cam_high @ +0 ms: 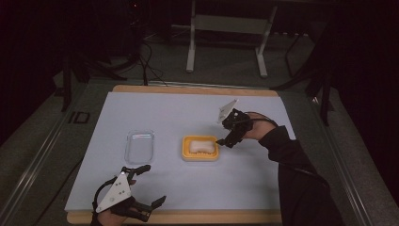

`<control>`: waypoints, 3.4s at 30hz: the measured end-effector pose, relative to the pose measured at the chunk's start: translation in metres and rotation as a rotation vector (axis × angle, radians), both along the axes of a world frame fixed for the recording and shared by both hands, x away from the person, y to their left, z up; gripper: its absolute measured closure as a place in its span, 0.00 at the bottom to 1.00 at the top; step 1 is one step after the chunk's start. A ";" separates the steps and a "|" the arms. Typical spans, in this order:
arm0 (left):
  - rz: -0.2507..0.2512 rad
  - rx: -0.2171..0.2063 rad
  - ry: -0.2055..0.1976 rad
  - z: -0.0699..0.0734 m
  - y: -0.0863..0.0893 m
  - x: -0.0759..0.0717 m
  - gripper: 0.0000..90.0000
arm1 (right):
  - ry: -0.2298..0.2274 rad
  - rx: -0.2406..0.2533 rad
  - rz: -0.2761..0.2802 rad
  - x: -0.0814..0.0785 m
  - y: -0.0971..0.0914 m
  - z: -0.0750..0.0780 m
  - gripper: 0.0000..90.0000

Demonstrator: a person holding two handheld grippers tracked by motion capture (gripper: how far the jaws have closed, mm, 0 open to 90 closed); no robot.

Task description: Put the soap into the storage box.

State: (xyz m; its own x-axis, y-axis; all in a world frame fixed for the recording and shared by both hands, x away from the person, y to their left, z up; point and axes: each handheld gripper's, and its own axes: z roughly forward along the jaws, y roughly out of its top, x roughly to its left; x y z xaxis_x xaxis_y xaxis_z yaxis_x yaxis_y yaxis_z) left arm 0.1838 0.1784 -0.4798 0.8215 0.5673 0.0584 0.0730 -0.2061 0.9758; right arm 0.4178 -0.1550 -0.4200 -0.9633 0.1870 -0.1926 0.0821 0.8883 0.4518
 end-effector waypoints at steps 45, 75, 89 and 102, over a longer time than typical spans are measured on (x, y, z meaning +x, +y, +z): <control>-0.009 0.009 0.009 -0.001 -0.002 -0.001 0.01 | 0.031 0.320 -0.613 -0.057 -0.100 -0.046 0.14; -0.015 0.023 0.017 -0.001 -0.005 0.000 0.01 | -0.062 0.425 -0.665 -0.115 -0.114 -0.060 0.14; -0.017 0.027 0.020 -0.001 -0.005 -0.001 0.01 | -0.080 0.424 -0.645 -0.113 -0.114 -0.063 0.15; -0.009 0.016 0.019 0.000 -0.005 -0.001 0.01 | -0.058 0.430 -0.633 -0.111 -0.114 -0.065 0.15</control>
State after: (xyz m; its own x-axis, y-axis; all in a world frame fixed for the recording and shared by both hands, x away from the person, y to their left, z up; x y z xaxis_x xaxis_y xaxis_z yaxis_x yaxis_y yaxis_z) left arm 0.1829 0.1737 -0.4802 0.8273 0.5594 0.0517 0.0895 -0.2221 0.9709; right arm 0.3064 -0.2693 -0.4847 -0.6384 0.7693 -0.0248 0.4823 0.4249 0.7661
